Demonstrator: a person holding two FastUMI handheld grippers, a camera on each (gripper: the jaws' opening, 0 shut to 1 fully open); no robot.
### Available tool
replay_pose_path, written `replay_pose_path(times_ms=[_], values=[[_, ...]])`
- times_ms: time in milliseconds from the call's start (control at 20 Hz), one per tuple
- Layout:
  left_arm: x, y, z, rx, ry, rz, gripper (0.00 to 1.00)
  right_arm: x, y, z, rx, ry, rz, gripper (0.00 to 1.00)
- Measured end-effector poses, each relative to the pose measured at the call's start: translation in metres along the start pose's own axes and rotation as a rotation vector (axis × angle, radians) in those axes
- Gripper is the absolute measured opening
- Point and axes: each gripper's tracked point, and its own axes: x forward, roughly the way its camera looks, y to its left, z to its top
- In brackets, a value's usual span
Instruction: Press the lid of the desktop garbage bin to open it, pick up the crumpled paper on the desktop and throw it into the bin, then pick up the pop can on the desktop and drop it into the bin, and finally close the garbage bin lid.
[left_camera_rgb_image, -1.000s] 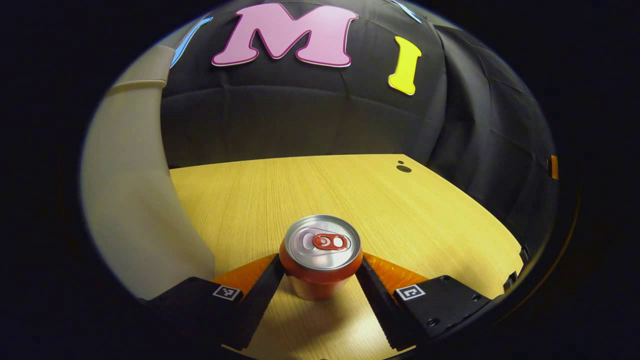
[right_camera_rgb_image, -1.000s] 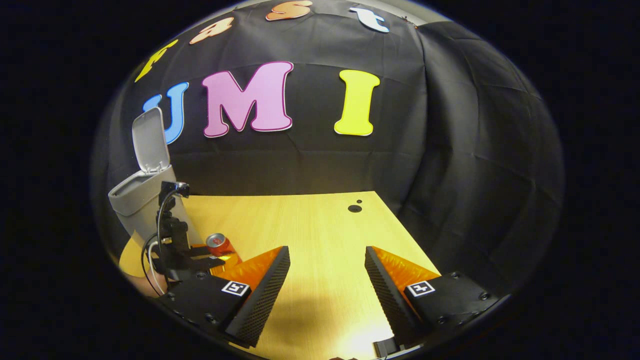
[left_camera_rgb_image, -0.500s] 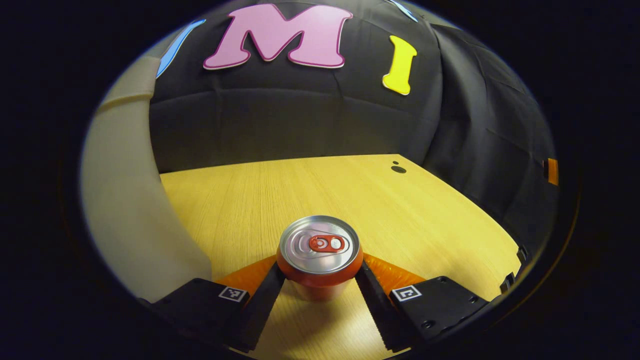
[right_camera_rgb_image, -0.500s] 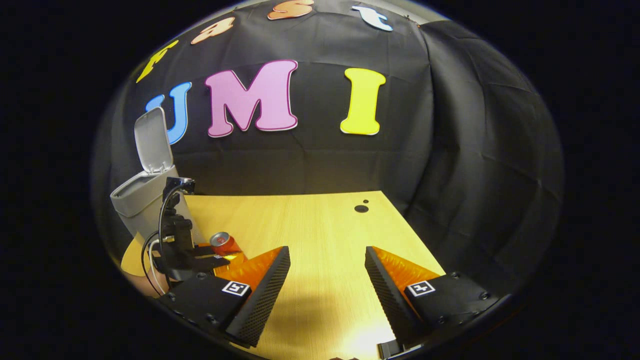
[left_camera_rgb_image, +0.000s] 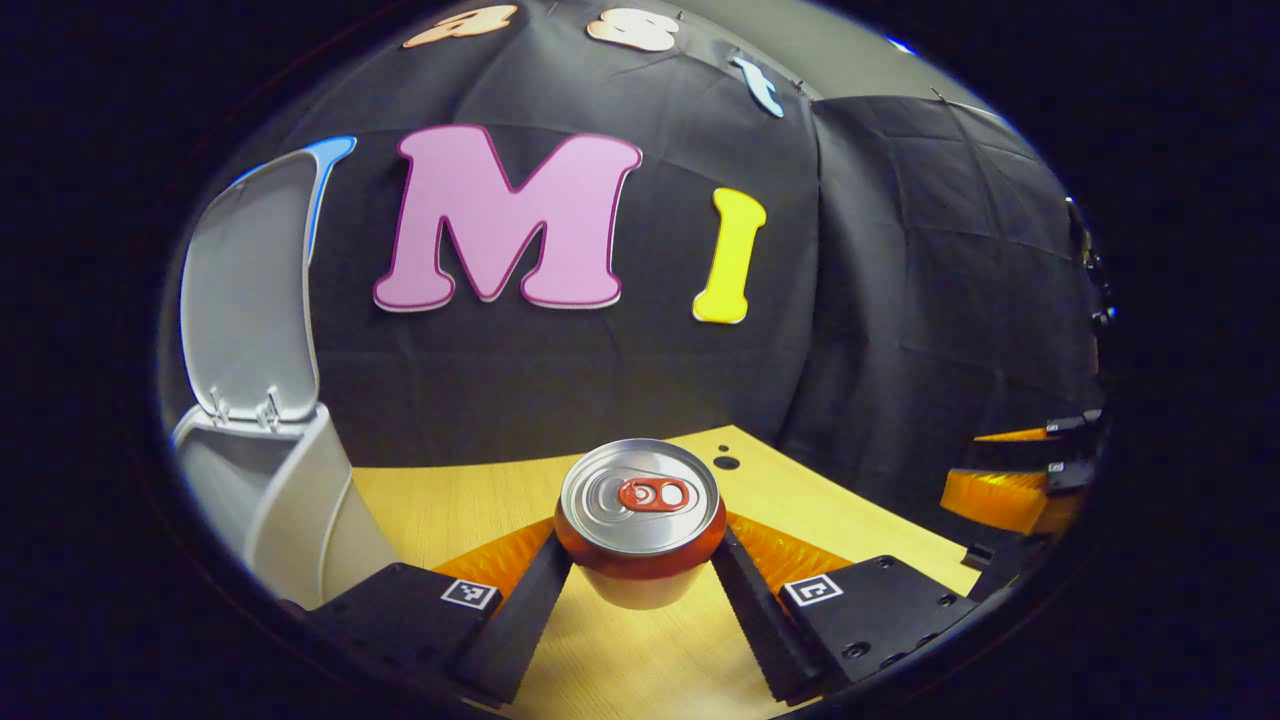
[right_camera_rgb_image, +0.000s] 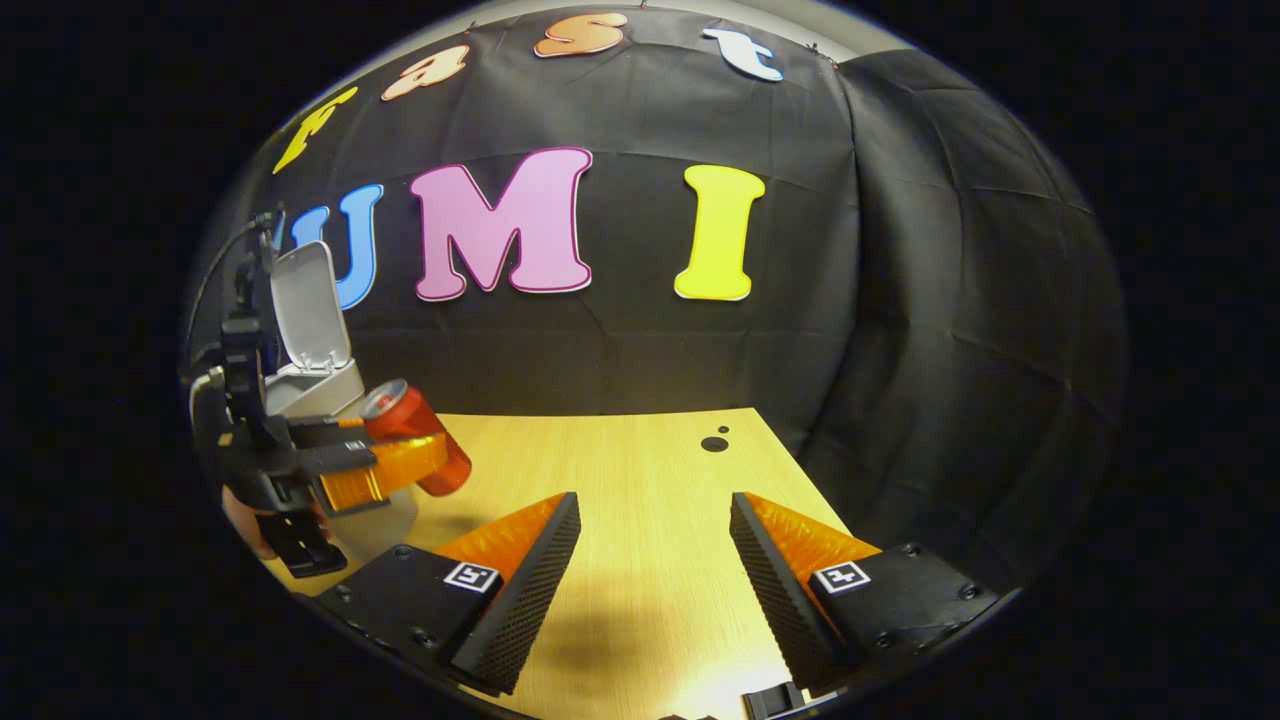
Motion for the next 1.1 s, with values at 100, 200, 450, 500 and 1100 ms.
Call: replay_pose_path(times_ms=[100,200,450,500,1100], values=[[-0.018,0.000,0.029,-0.029,-0.023,0.000,0.87,-0.006,0.006,0.007,-0.011,-0.010,0.011,0.98],[-0.040,0.016,0.078,-0.036,-0.075,0.026,0.88,-0.017,0.013,0.014,-0.020,-0.018,0.019,0.98],[-0.097,0.090,0.132,0.014,-0.157,0.187,0.88,-0.032,0.035,0.040,-0.025,-0.060,0.047,0.98],[-0.109,0.110,0.133,0.021,-0.161,0.233,0.87,-0.032,0.038,0.045,-0.018,-0.069,0.051,0.98],[-0.157,0.241,0.070,-0.030,-0.036,0.502,0.88,-0.055,0.058,0.052,-0.066,-0.079,0.084,0.98]])
